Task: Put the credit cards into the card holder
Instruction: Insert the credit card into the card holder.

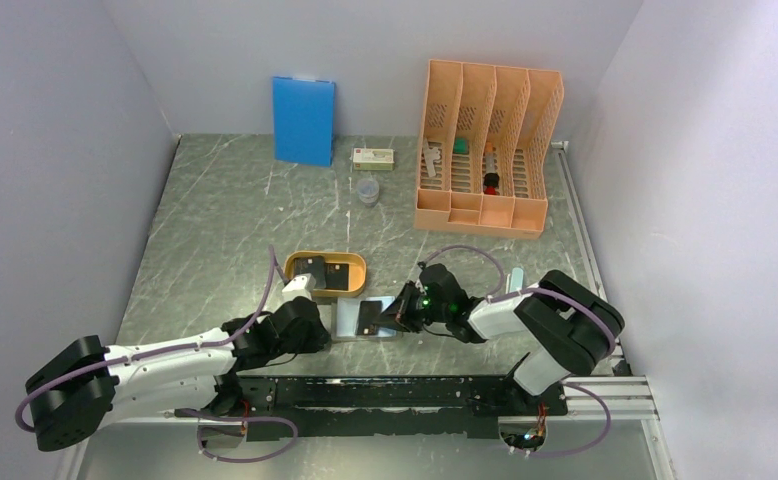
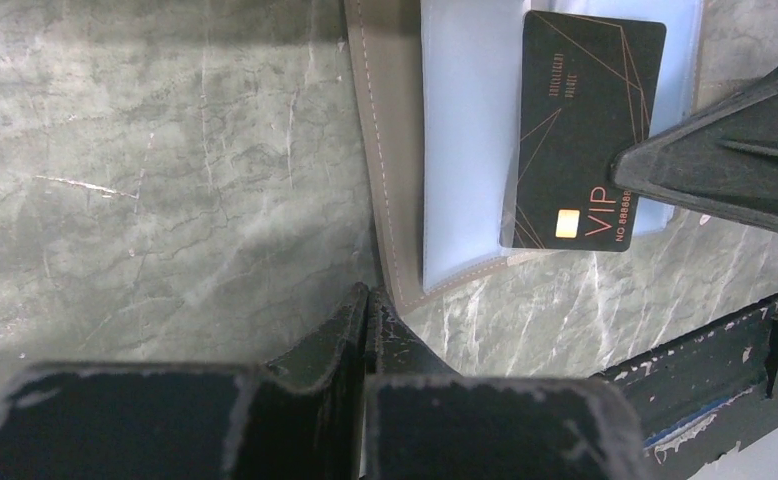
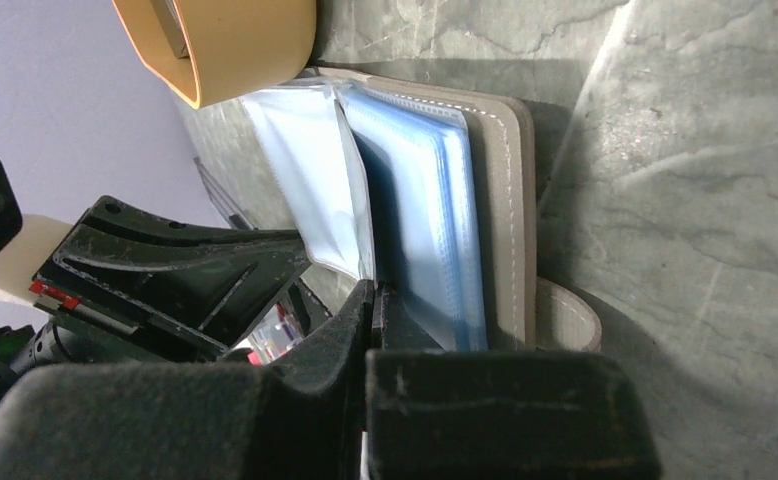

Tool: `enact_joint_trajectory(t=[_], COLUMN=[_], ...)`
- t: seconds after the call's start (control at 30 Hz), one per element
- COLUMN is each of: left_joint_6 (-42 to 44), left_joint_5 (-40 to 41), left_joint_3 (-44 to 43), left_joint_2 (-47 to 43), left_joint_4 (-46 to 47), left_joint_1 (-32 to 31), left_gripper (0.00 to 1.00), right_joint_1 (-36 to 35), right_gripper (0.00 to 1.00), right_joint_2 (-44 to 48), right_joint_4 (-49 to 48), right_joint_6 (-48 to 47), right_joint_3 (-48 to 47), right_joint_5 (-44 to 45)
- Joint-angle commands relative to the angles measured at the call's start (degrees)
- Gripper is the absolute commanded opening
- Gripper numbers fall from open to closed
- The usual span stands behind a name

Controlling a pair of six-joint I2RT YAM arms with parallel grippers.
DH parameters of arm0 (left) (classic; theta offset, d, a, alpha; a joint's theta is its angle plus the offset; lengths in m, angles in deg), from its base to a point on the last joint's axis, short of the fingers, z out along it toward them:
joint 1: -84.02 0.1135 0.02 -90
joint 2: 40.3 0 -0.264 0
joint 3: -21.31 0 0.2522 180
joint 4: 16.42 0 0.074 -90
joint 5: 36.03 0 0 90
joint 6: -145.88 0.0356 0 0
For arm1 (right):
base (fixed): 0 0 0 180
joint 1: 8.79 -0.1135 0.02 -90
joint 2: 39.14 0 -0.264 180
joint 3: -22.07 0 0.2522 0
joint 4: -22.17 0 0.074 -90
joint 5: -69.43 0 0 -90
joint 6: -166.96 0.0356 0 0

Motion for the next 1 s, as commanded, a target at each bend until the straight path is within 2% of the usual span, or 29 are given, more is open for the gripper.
enact_joint_trajectory(t=[0.0,0.7,0.97], left_joint_6=[0.7,1.0,1.0], left_joint_5=[-1.5,-2.3,-2.3], left_joint_3=[1.6,1.3,1.2], left_joint_2=[0.4,2.9,3.8], left_joint_4=[-1.8,-0.1,0.2], left_joint_1=[-0.3,-0.3,-0.3], left_gripper=[0.05,0.05,0.05], right_joint_1=[0.5,0.2,0.3], right_gripper=[0.0,0.0,0.0], right_joint_2=[1.5,-3.1,-7.6], right_joint_4=[5.5,3.5,3.4], right_joint_6=[-2.9,-6.8,-10.2], right_joint_3=[0.3,-1.8,-4.5], right_joint_5=[3.1,-2.7,-8.7])
